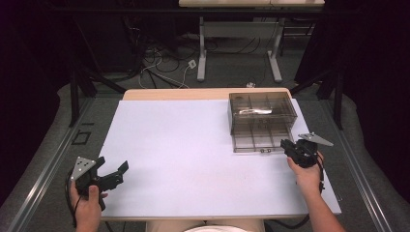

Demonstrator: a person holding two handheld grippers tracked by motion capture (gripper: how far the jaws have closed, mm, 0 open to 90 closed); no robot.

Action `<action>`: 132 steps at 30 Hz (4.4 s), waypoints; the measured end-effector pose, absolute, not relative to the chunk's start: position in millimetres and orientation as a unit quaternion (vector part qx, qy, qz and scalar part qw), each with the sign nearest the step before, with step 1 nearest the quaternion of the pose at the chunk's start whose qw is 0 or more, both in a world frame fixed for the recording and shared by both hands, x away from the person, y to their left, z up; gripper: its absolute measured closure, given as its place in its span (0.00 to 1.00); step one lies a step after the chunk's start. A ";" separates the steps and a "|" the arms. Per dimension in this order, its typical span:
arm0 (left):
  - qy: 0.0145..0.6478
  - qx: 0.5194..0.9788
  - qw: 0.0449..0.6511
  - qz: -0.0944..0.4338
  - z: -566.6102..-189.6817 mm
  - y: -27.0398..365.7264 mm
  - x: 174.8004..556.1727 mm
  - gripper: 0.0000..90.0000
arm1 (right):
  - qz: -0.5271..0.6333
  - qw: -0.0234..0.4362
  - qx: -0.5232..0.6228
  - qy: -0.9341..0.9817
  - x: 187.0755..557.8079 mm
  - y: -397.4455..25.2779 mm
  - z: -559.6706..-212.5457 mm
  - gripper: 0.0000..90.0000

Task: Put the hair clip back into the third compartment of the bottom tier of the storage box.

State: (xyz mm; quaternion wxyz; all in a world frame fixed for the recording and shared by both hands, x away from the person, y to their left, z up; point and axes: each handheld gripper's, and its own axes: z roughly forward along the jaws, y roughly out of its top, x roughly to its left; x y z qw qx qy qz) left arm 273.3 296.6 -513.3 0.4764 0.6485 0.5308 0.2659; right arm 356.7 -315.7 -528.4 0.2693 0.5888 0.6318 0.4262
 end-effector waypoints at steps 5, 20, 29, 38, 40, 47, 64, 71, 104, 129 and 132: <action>0.531 0.648 0.477 0.266 -513.7 295.7 274.0 0.09 | 0.419 0.268 0.591 0.635 362.5 -317.3 -530.3 0.88; 0.531 0.650 0.475 0.264 -514.1 296.2 274.0 0.09 | 0.409 0.269 0.611 0.622 376.5 -318.4 -540.9 0.88; 0.532 0.650 0.474 0.264 -514.3 295.9 274.2 0.09 | 0.399 0.265 0.616 0.626 379.0 -318.2 -544.0 0.88; 0.532 0.650 0.474 0.264 -514.7 296.3 274.5 0.09 | 0.393 0.262 0.619 0.627 380.9 -319.0 -547.0 0.86; 0.530 0.653 0.471 0.266 -514.5 296.5 274.3 0.10 | 0.400 0.266 0.618 0.622 381.5 -319.4 -547.8 0.84; 0.532 0.649 0.475 0.266 -514.1 296.4 274.8 0.09 | 0.396 0.266 0.615 0.627 379.7 -317.8 -546.0 0.71; 0.527 0.652 0.476 0.264 -513.8 293.7 277.1 0.09 | 0.405 0.278 0.591 0.640 373.3 -308.3 -537.2 0.40; 0.527 0.653 0.476 0.263 -514.0 293.5 277.0 0.09 | 0.418 0.274 0.593 0.631 370.4 -307.7 -533.4 0.33; 0.527 0.657 0.472 0.260 -515.5 291.7 278.1 0.09 | 0.455 0.294 0.514 0.665 346.7 -269.8 -502.8 0.06; 0.523 0.665 0.468 0.257 -516.2 287.2 278.3 0.09 | 0.465 0.277 0.484 0.688 309.7 -267.9 -489.6 0.15; 0.522 0.666 0.466 0.257 -516.2 287.2 278.3 0.09 | 0.466 0.273 0.488 0.686 303.8 -269.7 -490.2 0.13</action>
